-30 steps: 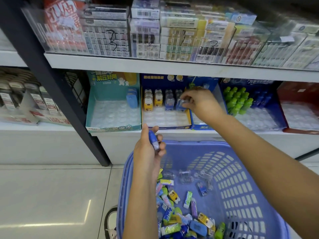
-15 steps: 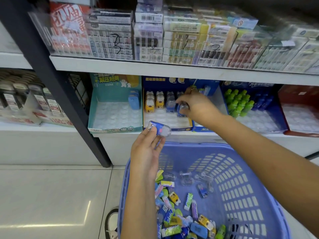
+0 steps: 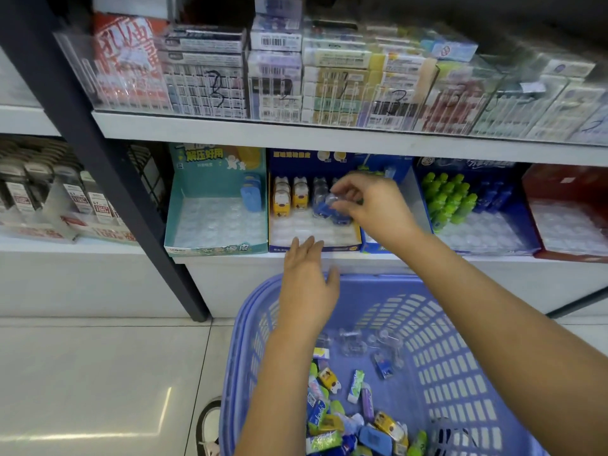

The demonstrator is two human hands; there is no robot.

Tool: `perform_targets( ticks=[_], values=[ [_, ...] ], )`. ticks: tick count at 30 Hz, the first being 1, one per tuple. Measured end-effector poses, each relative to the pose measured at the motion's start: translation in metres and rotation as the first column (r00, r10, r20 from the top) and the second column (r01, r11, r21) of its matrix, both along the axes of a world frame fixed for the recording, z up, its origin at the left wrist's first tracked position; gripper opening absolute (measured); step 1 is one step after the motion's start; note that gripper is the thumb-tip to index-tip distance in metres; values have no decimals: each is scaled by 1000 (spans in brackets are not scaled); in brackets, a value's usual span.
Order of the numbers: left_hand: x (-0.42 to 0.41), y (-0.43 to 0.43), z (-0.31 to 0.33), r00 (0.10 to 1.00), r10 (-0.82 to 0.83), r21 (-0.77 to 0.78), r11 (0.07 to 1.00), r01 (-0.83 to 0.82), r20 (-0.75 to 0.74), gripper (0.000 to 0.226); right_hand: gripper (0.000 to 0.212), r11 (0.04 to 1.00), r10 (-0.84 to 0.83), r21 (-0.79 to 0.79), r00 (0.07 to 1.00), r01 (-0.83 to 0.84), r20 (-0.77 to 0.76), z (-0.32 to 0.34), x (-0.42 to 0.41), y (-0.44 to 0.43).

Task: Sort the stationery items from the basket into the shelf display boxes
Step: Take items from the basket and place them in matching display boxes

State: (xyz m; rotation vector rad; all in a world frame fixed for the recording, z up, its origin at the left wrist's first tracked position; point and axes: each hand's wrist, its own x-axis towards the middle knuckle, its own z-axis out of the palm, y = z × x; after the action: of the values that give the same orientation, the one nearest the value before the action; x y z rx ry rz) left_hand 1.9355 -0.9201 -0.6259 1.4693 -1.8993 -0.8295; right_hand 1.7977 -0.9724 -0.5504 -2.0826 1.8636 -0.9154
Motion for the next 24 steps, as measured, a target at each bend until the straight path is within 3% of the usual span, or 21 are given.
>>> perform_targets(
  ticks=[2, 6, 15, 19, 22, 24],
  values=[
    [-1, 2, -6, 993, -29, -26, 999, 33, 118, 58, 17, 995, 56, 86, 991, -45, -125, -2, -2, -14],
    [3, 1, -9, 995, -29, -66, 997, 36, 98, 59, 19, 971, 106, 233, 962, -46, -252, -3, -6, -35],
    [6, -3, -10, 990, -80, -48, 995, 86, 120, 60, 21, 957, 140, 289, 930, -39, -338, -5, 7, -49],
    [7, 6, -8, 996, -30, -78, 997, 24, -80, 46, 29, 951, 195, 300, 890, -70, -412, 4, 13, -38],
    [8, 23, -23, 982, 47, -59, 997, -59, -181, 29, 26, 975, 189, 167, 944, -147, -272, -12, 5, 12],
    [6, 32, -40, 997, -16, 98, 995, 23, -69, 26, 17, 959, 196, 236, 967, -155, -160, -40, -5, 54]
  ],
)
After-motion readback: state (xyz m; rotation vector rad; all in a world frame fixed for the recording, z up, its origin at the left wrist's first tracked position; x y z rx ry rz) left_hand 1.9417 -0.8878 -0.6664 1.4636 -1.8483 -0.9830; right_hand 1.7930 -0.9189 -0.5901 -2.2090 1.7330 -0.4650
